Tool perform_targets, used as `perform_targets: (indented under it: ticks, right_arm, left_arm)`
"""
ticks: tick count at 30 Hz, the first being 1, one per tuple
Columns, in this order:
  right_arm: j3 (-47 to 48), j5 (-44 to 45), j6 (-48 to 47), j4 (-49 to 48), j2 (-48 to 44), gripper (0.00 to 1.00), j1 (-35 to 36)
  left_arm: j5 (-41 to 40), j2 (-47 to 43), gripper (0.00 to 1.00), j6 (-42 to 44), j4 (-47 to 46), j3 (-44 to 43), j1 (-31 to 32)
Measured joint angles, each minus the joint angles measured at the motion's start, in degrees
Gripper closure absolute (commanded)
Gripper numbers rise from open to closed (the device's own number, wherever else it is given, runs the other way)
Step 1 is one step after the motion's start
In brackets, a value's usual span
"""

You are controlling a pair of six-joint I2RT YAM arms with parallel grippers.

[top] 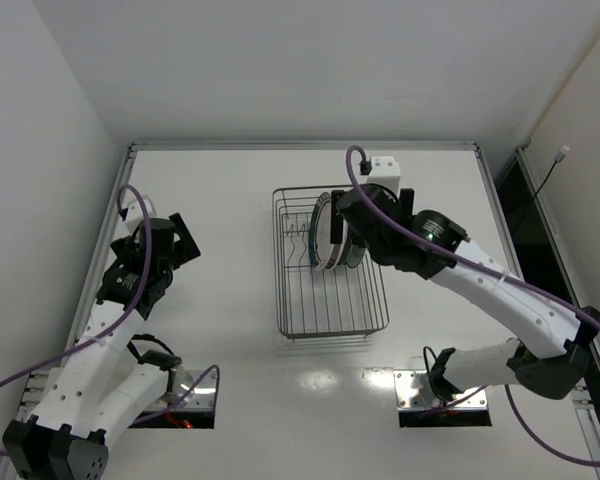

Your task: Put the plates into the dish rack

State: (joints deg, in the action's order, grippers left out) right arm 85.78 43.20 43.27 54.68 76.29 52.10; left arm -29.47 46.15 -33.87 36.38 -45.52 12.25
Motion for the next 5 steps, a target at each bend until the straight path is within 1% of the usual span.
perform_targets:
  ticks: [5]
  right_arm:
    - [-8.39,-0.42,-1.01,-0.68,-5.22,0.0,-0.07]
  left_arm:
    - [0.07,0.39,0.0,0.0,-0.02,0.0,0.0]
